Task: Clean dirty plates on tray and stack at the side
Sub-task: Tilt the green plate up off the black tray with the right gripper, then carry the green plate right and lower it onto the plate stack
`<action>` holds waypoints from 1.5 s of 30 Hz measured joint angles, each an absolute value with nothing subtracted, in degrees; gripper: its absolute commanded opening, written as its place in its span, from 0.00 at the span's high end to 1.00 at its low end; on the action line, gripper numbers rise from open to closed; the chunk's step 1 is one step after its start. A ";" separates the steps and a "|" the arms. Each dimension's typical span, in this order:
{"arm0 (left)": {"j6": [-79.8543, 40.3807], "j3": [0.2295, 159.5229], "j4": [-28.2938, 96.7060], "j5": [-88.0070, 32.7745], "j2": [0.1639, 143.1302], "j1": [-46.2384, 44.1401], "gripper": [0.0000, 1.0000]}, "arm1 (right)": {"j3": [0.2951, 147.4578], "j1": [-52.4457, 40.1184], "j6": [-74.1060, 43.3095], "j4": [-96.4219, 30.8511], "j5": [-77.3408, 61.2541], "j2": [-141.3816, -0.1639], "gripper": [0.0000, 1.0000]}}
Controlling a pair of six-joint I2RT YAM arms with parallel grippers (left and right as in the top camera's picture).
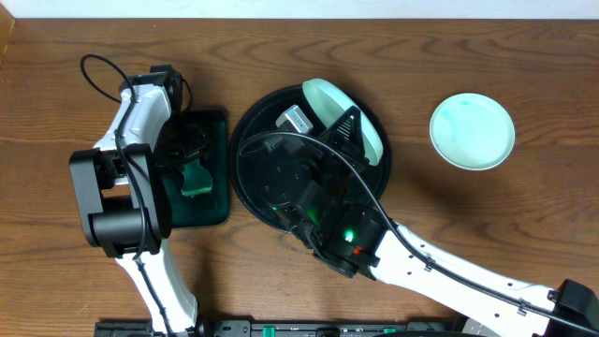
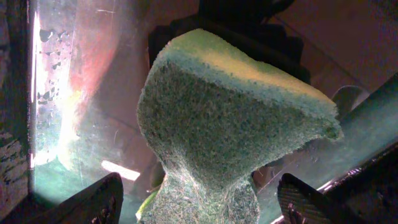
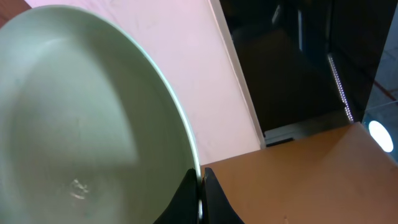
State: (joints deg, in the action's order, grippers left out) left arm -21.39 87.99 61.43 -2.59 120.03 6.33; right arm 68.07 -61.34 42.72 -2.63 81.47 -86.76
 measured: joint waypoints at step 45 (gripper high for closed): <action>-21.39 87.99 61.39 -2.59 120.01 6.35 0.20 | 68.01 -28.14 -36.99 -52.58 48.05 -75.53 0.99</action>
State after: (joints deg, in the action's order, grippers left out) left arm -21.39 87.99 61.39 -2.59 120.01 6.35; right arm 68.01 -28.14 -36.99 -52.58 48.05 -75.53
